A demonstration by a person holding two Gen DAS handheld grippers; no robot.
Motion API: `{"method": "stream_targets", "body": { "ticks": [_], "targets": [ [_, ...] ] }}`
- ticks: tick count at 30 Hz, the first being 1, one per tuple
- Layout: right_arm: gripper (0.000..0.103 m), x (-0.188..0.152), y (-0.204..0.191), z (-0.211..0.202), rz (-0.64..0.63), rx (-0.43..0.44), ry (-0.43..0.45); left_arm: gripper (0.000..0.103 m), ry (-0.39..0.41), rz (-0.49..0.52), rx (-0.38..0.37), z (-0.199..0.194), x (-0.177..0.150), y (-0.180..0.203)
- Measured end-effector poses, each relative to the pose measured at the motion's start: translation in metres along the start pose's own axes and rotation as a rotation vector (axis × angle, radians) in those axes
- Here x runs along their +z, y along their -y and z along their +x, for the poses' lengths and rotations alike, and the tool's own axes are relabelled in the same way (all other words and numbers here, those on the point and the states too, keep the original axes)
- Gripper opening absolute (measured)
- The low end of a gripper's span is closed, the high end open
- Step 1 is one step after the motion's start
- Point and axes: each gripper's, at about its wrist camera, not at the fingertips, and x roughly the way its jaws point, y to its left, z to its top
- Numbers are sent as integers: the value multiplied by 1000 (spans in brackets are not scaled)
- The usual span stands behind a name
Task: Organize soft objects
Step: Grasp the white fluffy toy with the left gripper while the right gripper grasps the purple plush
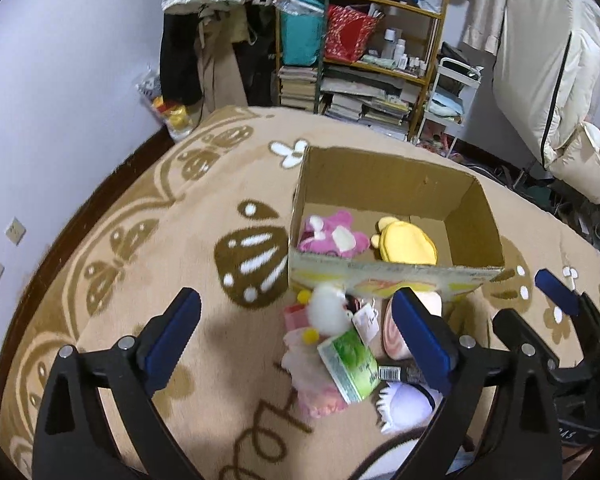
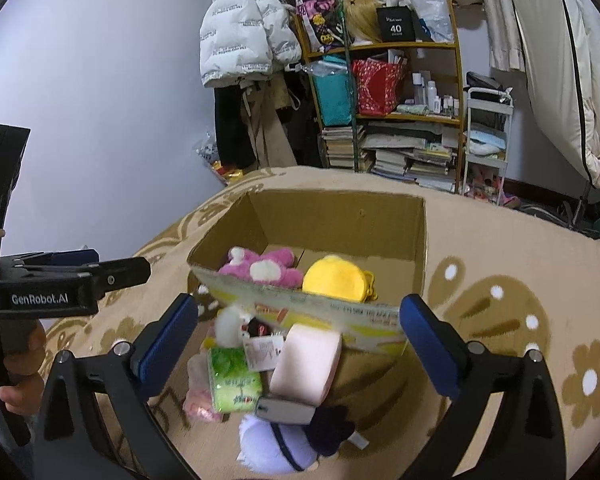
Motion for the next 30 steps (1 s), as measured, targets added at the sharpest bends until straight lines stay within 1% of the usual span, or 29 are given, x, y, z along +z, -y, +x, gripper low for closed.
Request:
{"method": "stream_targets", "body": {
  "ticks": [9, 16, 21, 27, 30],
  "targets": [
    [103, -14, -7, 12, -19, -9, -82, 96, -87, -22, 0, 21, -11, -7],
    [103, -21, -5, 27, -13, -9, -137, 96, -154, -12, 4, 42, -16, -4],
    [103, -25, -2, 36, 7, -9, -171, 96, -188, -17, 3, 57, -17, -3],
    [103, -27, -1, 47, 10, -6, -203, 96, -229, -18, -21, 74, -17, 2],
    [103, -30, -1, 53, 17, 7, -234, 96, -241, -4, -10, 82, -18, 5]
  ]
}}
